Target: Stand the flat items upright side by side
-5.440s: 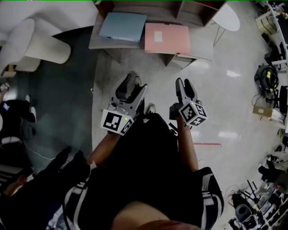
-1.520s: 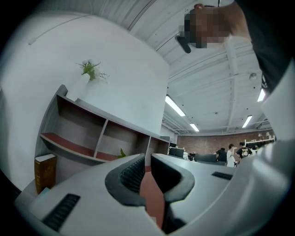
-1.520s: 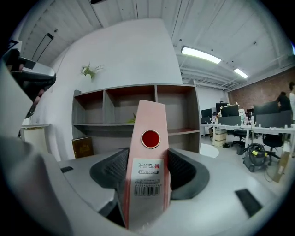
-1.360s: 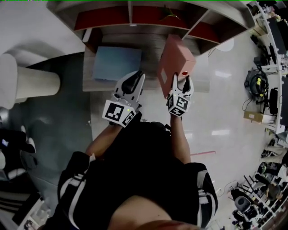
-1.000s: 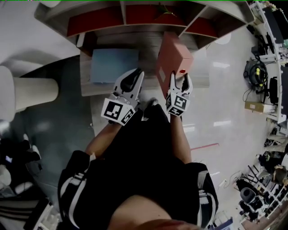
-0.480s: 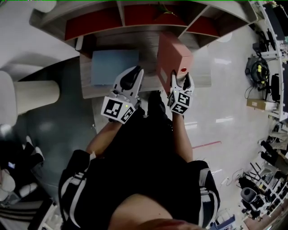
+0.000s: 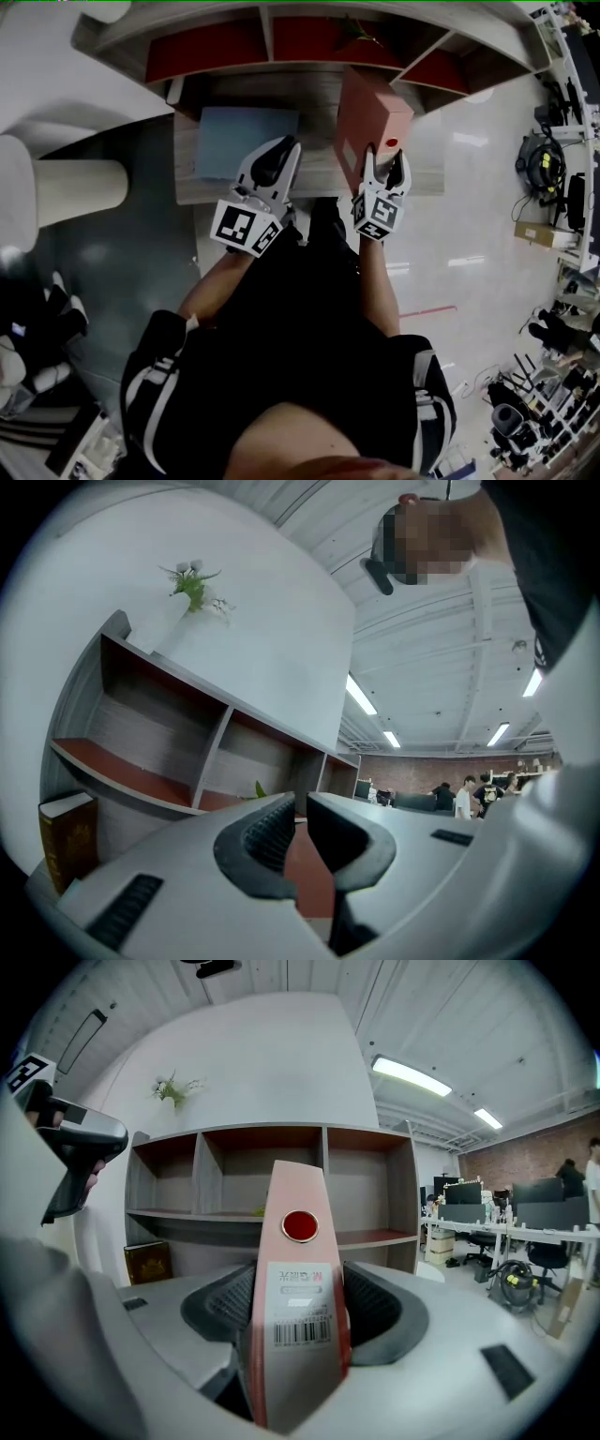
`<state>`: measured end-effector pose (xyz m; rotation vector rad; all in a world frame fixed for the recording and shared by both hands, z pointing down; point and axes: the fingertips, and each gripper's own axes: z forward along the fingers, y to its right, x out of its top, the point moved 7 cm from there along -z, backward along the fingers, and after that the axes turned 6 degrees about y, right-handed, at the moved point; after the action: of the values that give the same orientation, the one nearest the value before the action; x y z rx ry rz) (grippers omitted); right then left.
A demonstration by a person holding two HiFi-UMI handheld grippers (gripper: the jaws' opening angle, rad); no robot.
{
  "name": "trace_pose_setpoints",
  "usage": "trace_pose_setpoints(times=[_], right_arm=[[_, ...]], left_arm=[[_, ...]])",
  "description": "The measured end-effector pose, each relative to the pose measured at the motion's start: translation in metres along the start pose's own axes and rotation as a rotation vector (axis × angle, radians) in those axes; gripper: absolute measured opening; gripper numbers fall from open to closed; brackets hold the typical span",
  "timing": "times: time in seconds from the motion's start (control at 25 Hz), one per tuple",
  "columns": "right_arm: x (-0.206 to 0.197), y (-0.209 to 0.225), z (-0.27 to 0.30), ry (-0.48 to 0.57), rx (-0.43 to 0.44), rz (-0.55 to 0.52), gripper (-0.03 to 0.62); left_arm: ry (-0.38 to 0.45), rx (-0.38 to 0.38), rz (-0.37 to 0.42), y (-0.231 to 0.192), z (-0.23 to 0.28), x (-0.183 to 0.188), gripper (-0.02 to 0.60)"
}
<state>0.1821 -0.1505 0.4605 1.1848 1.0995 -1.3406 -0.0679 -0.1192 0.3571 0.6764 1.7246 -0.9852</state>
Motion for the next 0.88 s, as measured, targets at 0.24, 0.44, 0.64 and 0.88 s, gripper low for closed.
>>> trace_pose_setpoints(times=[0.24,0.44,0.64,0.88], right_arm=[[-0.012,0.004,0.016,0.039,-0.039,-0.013,0.295],[-0.021,0.003,0.016,0.05,-0.022,-0.019,0.296],[-0.031,0.002,-0.008,0.004,0.007,-0.03,0.301],[-0.053,0.002,-0.035,-0.123,0.008,0.006,0.302]], left_arm=[[-0.014,0.004,0.001,-0.005,0.008,-0.005,0.055],[-0.031,-0.004,0.001,-0.005,0.014,-0.01,0.055],[-0.047,-0.009,-0.01,-0.004,0.017,-0.016,0.055],[-0.067,-0.044,-0.02,0.0,0.023,-0.026,0.055]])
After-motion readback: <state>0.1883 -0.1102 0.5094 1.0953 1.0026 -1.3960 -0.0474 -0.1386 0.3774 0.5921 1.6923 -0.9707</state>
